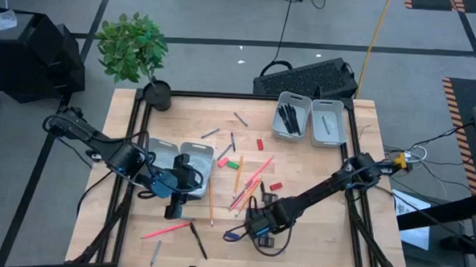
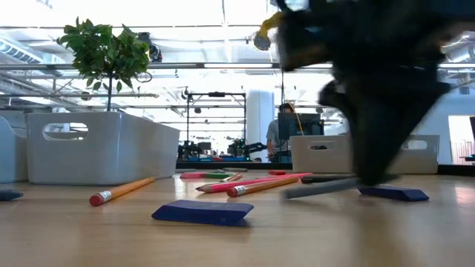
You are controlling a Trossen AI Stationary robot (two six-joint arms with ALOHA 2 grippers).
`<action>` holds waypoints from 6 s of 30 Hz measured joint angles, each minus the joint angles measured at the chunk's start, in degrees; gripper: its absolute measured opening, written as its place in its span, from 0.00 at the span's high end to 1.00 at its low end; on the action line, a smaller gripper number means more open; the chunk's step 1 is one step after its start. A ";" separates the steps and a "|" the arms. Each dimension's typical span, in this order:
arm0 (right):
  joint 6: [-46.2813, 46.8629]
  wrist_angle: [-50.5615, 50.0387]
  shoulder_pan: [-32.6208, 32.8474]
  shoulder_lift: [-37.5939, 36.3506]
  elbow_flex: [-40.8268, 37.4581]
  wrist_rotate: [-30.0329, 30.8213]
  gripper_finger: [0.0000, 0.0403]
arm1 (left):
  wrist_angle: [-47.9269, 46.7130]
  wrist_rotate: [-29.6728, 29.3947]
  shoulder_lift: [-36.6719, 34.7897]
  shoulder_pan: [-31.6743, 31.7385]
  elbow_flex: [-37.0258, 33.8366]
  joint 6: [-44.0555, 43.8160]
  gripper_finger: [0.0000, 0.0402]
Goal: Sort crayons/erasers/pens/pencils in bins
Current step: Put the gray crayon into the top right gray bin
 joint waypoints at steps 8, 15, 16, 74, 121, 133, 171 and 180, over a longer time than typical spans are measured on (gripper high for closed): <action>0.91 1.69 1.39 0.14 -3.08 -3.11 0.90 | 0.15 -2.03 0.00 0.00 0.00 -0.24 0.61; 3.77 4.76 1.90 -0.01 -5.67 -4.00 0.86 | 0.17 -2.10 0.00 0.00 0.02 -0.26 0.61; 3.69 4.69 1.96 0.00 -5.69 -3.95 0.86 | 0.17 -2.08 0.00 0.00 0.01 -0.26 0.61; 11.46 -29.30 -44.00 -37.81 -5.88 18.94 0.96 | -5.74 -6.43 -10.40 -1.68 0.07 -2.19 0.61; -9.75 13.77 -47.20 -62.34 -34.51 14.66 0.80 | -4.62 10.22 11.19 47.69 -0.02 2.78 0.61; -13.84 24.67 -38.18 -62.23 -34.49 14.82 0.81 | -9.50 12.60 31.02 53.67 6.75 -2.96 0.60; -21.68 39.82 -33.23 -62.27 -34.53 15.26 0.81 | -5.91 14.01 41.94 57.37 2.34 8.33 0.77; -24.52 44.08 -34.16 -62.25 -34.56 15.14 0.81 | -5.15 13.96 42.05 57.29 2.23 7.30 0.95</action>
